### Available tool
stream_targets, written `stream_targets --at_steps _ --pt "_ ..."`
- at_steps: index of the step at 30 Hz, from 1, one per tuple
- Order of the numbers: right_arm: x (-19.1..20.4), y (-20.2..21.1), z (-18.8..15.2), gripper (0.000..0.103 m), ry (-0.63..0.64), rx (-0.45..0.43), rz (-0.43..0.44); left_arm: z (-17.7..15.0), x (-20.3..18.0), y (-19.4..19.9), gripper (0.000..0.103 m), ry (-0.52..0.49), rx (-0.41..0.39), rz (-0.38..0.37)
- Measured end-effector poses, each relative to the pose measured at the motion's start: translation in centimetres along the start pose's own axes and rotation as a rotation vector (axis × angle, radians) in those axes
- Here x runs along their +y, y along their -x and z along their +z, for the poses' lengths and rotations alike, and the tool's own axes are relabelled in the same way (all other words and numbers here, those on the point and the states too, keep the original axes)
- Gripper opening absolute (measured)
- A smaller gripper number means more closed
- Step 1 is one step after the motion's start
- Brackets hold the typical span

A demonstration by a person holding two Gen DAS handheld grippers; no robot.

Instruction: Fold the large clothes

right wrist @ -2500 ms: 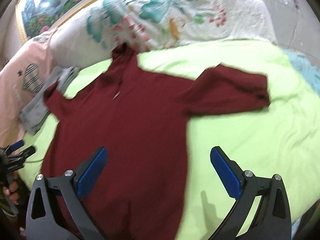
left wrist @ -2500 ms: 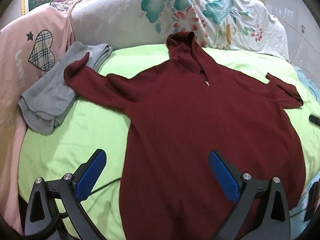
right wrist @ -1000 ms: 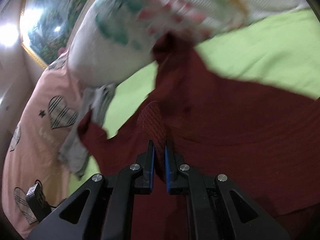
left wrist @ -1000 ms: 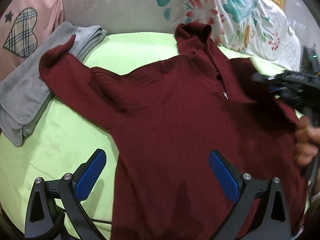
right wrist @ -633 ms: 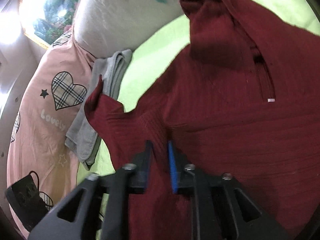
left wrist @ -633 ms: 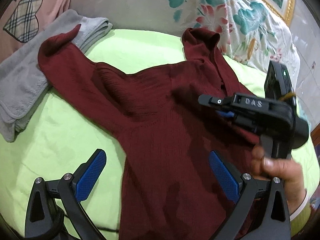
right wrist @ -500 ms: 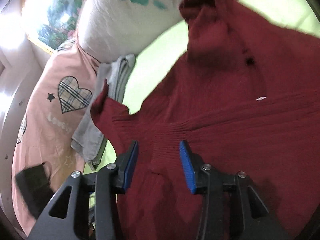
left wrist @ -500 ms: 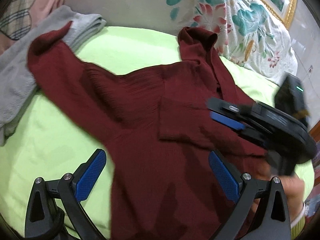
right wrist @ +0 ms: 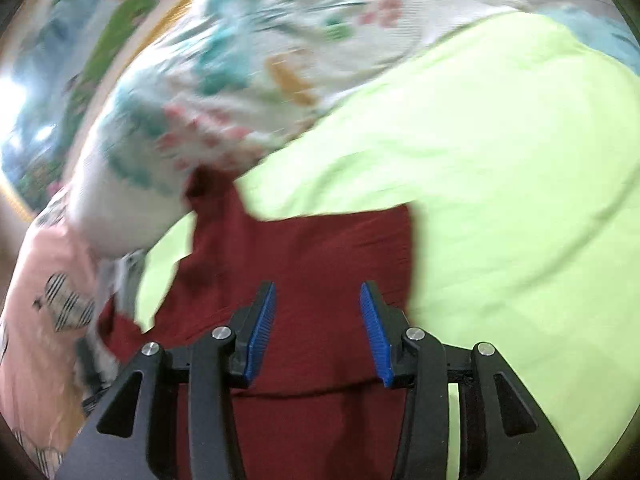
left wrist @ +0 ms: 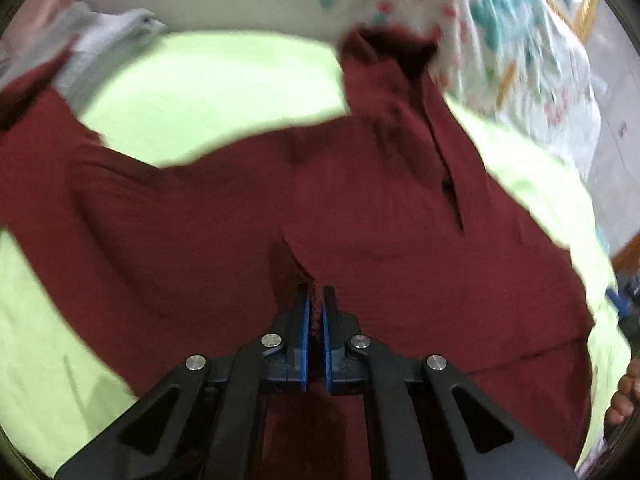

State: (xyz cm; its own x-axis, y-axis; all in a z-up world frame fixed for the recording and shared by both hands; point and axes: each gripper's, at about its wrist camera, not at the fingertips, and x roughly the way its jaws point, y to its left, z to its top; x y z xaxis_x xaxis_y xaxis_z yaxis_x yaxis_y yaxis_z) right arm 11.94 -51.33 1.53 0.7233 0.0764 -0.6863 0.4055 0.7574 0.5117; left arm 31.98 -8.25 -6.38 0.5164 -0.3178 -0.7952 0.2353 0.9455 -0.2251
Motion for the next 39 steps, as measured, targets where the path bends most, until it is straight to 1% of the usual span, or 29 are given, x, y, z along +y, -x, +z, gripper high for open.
stream_targets --at_steps 2,3,4,6,9,10,11,12,14,16,17,18,20,22,23,24,26,27,28,30,32,34,35,36,37,38,39 --pt "-1.8 -0.7 1.0 0.046 -0.005 0.021 -0.033 0.2 1.0 0.2 0.002 0.015 -0.01 0.042" --pt "-2.2 -1.7 1.4 0.047 -0.004 0.049 -0.042 0.4 1.7 -0.3 0.002 0.018 0.006 0.062" --pt "-2.7 -3.0 1.6 0.049 -0.016 0.086 -0.044 0.4 2.0 -0.5 0.002 0.019 0.015 0.063" --pt "-2.8 -5.3 1.7 0.051 -0.024 0.142 -0.023 0.5 1.9 -0.6 0.002 0.001 0.022 0.071" --pt "-2.4 -7.7 1.2 0.052 0.01 0.213 -0.005 0.7 1.4 -0.5 0.002 -0.028 0.02 0.08" --pt "-2.1 -8.5 0.7 0.05 0.046 0.238 -0.013 0.7 1.3 -0.5 0.002 -0.033 0.016 0.089" --pt "-1.9 -9.0 0.6 0.019 0.077 0.246 -0.032 0.6 1.4 -0.5 0.003 -0.032 0.017 0.09" --pt "-1.9 -9.1 0.4 0.009 0.101 0.243 -0.063 0.6 1.6 -0.8 0.003 -0.026 0.025 0.089" --pt "-2.3 -9.0 0.8 0.01 0.089 0.222 -0.094 0.3 1.6 -1.0 0.004 -0.032 0.037 0.097" --pt "-2.7 -8.5 1.0 0.012 0.079 0.213 -0.117 -0.8 1.7 -0.1 0.008 -0.04 0.038 0.102" --pt "-2.7 -8.2 1.0 0.017 0.069 0.216 -0.114 -0.9 1.9 0.7 0.01 -0.029 0.029 0.088" --pt "-2.6 -7.2 0.9 0.019 0.049 0.199 -0.088 -1.1 2.2 1.4 0.012 -0.017 0.021 0.076" --pt "-2.3 -5.1 0.7 0.033 0.051 0.16 -0.04 -1.7 2.9 4.0 0.012 0.017 -0.024 0.061" --pt "-1.4 -2.4 0.0 0.038 0.069 0.111 -0.017 -2.5 4.0 7.9 0.012 0.054 -0.089 0.082" --pt "-1.0 -1.7 -0.3 0.04 0.071 0.099 -0.005 -3.0 4.4 9.7 0.012 0.069 -0.119 0.088" --pt "-0.5 -0.5 -0.9 0.04 0.076 0.088 0.02 -4.1 5.2 12.7 0.012 0.092 -0.164 0.1" --pt "0.4 0.9 -1.9 0.041 0.091 0.084 0.05 -5.8 6.6 17.5 0.012 0.127 -0.228 0.129" --pt "1.0 1.6 -2.6 0.041 0.11 0.082 0.067 -6.2 7.0 19.1 0.012 0.139 -0.246 0.139" --pt "1.5 2.1 -3.2 0.041 0.122 0.084 0.083 -7.3 7.7 21.8 0.012 0.157 -0.275 0.161" --pt "2.2 3.0 -4.3 0.041 0.137 0.087 0.116 -9.3 9.3 26.2 0.012 0.183 -0.313 0.216" --pt "3.0 3.2 -5.2 0.042 0.155 0.095 0.145 -11.7 11.1 31.2 0.012 0.218 -0.348 0.295" --pt "4.1 3.4 -6.3 0.043 0.183 0.114 0.182 -13.4 12.5 35.3 0.012 0.24 -0.382 0.374" --pt "4.6 3.5 -6.9 0.044 0.198 0.127 0.202 -14.5 13.1 37.7 0.012 0.245 -0.399 0.424" --pt "5.3 3.4 -7.4 0.045 0.216 0.14 0.217 -15.1 13.6 39.1 0.012 0.247 -0.405 0.458" --pt "5.8 3.3 -8.1 0.048 0.234 0.153 0.229 -16.1 14.2 41.4 0.013 0.257 -0.42 0.531" --pt "6.4 3.2 -8.8 0.049 0.248 0.165 0.24 -16.8 14.8 43.2 0.014 0.261 -0.437 0.567" --pt "6.9 3.2 -9.5 0.049 0.264 0.178 0.253 -17.4 15.1 44.4 0.02 0.258 -0.444 0.58"
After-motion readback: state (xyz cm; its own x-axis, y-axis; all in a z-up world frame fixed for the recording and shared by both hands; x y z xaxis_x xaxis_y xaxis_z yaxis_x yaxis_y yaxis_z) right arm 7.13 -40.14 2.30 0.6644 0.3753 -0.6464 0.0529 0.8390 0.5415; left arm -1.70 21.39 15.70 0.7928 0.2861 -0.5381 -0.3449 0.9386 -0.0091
